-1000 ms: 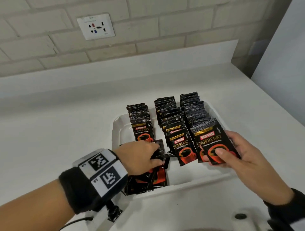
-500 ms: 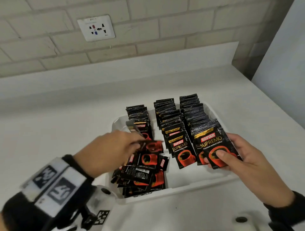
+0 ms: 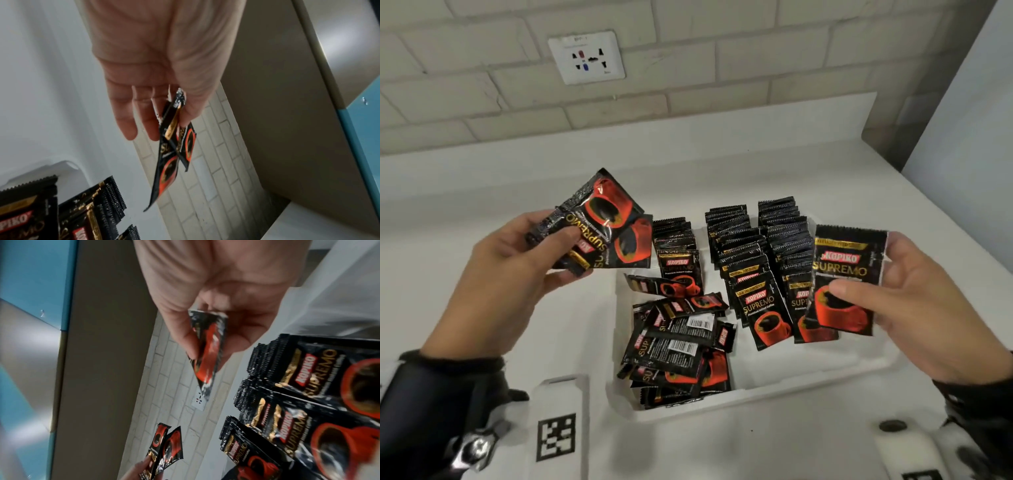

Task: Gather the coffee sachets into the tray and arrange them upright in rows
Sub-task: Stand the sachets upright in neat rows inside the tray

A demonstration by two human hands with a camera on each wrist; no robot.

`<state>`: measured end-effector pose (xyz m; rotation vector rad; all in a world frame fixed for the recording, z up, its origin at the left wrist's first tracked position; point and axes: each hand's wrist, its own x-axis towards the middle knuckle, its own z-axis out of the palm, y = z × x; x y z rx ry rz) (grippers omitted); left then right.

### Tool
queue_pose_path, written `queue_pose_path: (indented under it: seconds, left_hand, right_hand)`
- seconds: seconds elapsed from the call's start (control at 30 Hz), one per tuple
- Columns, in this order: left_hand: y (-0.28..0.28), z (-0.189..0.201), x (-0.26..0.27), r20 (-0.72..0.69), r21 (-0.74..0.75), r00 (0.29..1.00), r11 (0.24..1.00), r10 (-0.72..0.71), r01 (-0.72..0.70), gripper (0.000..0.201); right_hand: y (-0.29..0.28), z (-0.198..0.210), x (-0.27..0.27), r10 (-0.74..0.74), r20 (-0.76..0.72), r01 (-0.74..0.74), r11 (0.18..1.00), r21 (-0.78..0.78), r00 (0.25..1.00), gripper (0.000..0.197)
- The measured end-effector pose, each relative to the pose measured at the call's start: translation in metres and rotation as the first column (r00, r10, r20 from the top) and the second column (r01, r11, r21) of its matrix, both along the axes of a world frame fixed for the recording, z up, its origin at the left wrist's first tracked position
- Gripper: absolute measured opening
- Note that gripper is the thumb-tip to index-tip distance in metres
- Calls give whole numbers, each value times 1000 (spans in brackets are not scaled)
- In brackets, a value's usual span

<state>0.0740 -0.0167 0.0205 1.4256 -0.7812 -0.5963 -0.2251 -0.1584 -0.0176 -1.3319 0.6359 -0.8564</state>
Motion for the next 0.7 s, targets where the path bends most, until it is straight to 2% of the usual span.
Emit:
queue_pose_path:
  seconds: [0.03,0.1,0.17,0.2,0.27,0.37,0.47,0.53,0.63,0.7]
  left_hand:
    - [1,1,-1,-32,-22,999,1000,15,-16,32]
    - [-1,0,-1,-79,-56,996,998,29,-33,6]
    - [-2,-2,-3,-105,-53,994,998,30,-36,35]
    - [-2,-5,-1,-129,-67,992,997,15,-23,41]
    - [-2,-7,-5,-184,-67,983,998,-16,4,41]
    - [-7,-11,-20,-244,-28,967,997,-73,68,13]
    - [-18,-17,-39,-218,38,970,992,-110,121,33]
    - [-26,-16,-53,-196,69,974,989,-114,130,37]
    - [-37,-15,-67,-157,86,979,986,-126,141,45]
    - [-42,-15,-73,-122,99,981,982,-150,163,43]
  right_hand:
    - [-2,4,3,-2,-21,2,1000,-6,1000,61]
    - [-5,11,10,23,-67,-24,1000,-11,997,55]
    - [-8,13,14,52,-117,-54,998,-12,992,51]
    - [-8,12,15,62,-134,-64,998,-9,989,50]
    - [-6,12,18,82,-176,-88,996,-23,981,48]
    - [-1,11,21,101,-195,-111,993,-38,976,40]
    - [3,13,24,121,-170,-128,991,-31,978,29]
    - [5,15,26,141,-150,-146,989,-26,979,30]
    - [5,13,28,171,-151,-180,983,-47,974,47]
    - [7,13,31,142,-148,-151,987,-53,979,36]
